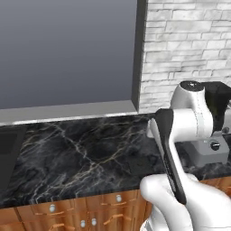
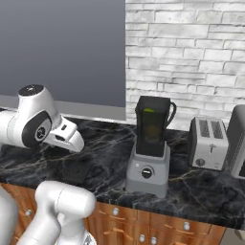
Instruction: Grab the lemon and lime from the fridge, place them in the blender, close the lid, and turn on the blender to create a marinade.
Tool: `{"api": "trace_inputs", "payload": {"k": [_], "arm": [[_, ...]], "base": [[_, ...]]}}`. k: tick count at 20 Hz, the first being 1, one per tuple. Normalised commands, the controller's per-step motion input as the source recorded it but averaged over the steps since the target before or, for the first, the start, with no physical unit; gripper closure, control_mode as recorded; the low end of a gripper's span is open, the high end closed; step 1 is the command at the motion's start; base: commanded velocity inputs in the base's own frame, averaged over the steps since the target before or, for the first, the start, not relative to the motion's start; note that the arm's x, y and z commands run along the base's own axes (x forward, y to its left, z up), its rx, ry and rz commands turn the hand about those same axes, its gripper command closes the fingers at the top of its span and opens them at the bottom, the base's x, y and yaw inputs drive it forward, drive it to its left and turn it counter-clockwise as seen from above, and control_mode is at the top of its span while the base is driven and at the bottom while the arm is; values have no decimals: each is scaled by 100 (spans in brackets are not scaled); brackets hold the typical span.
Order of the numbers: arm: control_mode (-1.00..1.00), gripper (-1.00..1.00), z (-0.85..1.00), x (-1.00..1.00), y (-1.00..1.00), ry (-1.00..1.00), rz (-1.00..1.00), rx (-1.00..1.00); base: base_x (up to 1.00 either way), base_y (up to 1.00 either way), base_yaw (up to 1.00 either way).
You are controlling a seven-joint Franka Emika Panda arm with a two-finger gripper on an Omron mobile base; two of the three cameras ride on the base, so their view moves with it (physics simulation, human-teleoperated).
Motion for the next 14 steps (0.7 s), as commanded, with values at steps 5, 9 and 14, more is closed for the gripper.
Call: {"api": "trace_inputs", "payload": {"k": [5,9,14], "arm": [[-100,-100,-59,40,28,10,0,0],[-100,-100,-62,40,13,9,3,0],[-100,-100,-63,36,17,5,2,0]], "base": [[0,0,0],[0,0,0],[0,0,0]]}}
